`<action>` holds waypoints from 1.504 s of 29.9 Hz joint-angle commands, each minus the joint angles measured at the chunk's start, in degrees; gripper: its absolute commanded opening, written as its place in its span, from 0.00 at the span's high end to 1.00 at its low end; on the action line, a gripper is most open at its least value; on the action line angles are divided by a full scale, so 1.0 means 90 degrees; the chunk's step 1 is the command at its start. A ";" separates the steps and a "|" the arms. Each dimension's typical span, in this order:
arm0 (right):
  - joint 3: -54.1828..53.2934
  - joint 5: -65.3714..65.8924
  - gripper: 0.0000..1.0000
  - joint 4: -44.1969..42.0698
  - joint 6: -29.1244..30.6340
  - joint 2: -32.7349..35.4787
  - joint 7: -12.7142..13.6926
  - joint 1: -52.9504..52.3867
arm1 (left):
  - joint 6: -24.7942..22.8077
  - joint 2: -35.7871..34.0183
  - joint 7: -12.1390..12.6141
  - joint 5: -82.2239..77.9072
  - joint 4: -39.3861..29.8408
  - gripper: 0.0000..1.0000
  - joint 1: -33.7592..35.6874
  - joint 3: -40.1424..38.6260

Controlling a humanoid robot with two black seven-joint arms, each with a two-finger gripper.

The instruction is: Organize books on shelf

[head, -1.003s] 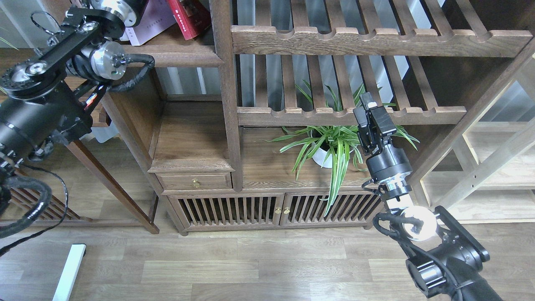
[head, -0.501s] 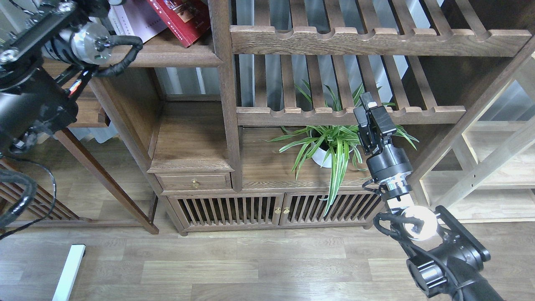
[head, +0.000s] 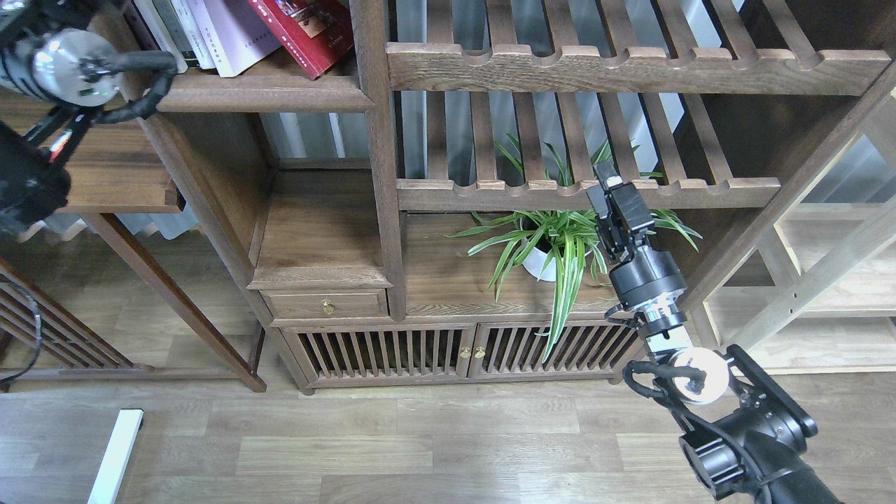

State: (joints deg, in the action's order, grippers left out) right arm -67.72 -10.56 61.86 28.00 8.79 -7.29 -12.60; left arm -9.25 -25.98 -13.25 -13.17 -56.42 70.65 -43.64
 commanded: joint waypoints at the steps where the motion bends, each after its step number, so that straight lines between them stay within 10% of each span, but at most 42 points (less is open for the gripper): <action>1: 0.0082 0.0167 0.25 -0.0028 0.0000 -0.0039 0.0000 -0.0104 | -0.1137 -0.0189 0.0007 0.0738 0.0018 0.36 -0.0057 -0.0015; 5: 0.0210 0.0440 0.25 -0.0028 0.0000 -0.0166 0.0000 -0.0211 | -0.2084 -0.0492 -0.0003 0.0994 -0.0001 0.32 -0.0349 0.0025; 35: 0.0161 0.1212 0.22 0.0040 0.0000 -0.0655 0.0010 -0.1227 | -0.2084 0.2173 0.0017 0.2450 -0.1046 0.17 -0.2254 0.0356; 45: 0.0122 0.1212 0.22 0.0050 0.0000 -0.0664 0.0000 -0.1227 | -0.2084 0.2887 0.0593 0.2342 -0.0646 0.17 -0.2381 0.0571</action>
State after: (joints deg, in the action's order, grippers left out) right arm -66.60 0.35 62.32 28.00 2.90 -7.20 -23.68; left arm -28.00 -1.09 -9.16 8.00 -63.09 49.80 -38.52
